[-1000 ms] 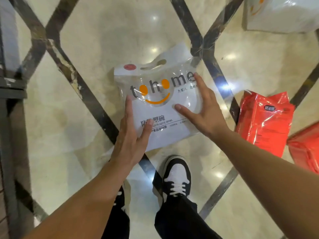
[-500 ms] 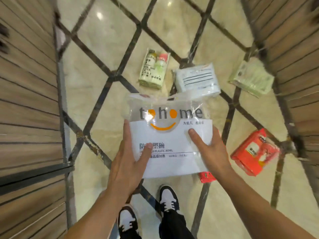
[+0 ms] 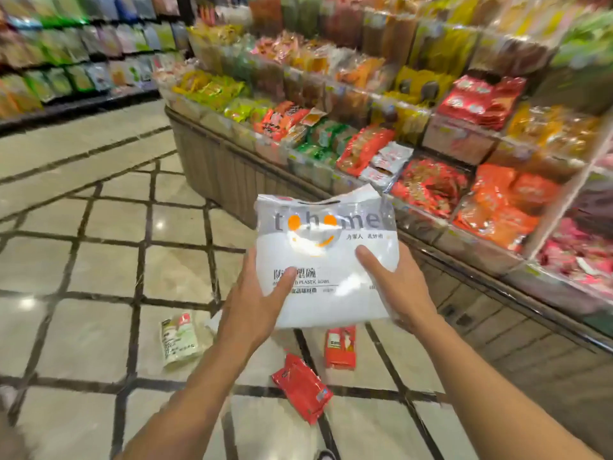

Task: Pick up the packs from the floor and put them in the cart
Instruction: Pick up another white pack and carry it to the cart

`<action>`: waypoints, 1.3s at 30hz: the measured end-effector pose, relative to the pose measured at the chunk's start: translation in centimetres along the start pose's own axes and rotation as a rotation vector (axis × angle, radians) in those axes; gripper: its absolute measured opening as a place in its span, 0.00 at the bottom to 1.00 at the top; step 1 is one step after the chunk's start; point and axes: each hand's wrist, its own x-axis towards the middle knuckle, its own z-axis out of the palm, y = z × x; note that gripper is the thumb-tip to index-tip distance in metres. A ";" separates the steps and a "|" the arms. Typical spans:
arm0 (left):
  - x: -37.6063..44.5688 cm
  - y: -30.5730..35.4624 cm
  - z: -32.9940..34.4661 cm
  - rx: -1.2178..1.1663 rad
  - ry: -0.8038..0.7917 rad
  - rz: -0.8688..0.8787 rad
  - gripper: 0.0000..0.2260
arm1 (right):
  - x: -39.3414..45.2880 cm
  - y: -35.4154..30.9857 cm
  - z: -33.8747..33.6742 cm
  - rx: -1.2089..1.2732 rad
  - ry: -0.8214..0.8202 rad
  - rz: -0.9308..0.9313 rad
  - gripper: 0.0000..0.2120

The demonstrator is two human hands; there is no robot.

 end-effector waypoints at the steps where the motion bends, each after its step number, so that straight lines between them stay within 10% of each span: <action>1: -0.1 3.4 0.7 0.007 -0.030 0.072 0.37 | -0.8 -1.5 -3.5 0.013 0.054 -0.016 0.21; 18: -24.5 45.1 30.4 -0.024 -0.598 0.890 0.34 | -30.5 -2.4 -56.2 -0.044 0.930 0.063 0.57; 26: -43.5 52.9 48.2 -0.113 -0.868 0.946 0.37 | -48.2 4.1 -72.7 -0.056 1.156 0.163 0.29; 32: -56.3 57.0 59.6 -0.050 -1.072 1.011 0.34 | -58.5 10.4 -82.0 -0.064 1.371 0.312 0.46; 39: -68.5 58.7 74.2 0.002 -1.200 0.993 0.29 | -66.7 18.9 -91.4 -0.019 1.524 0.482 0.34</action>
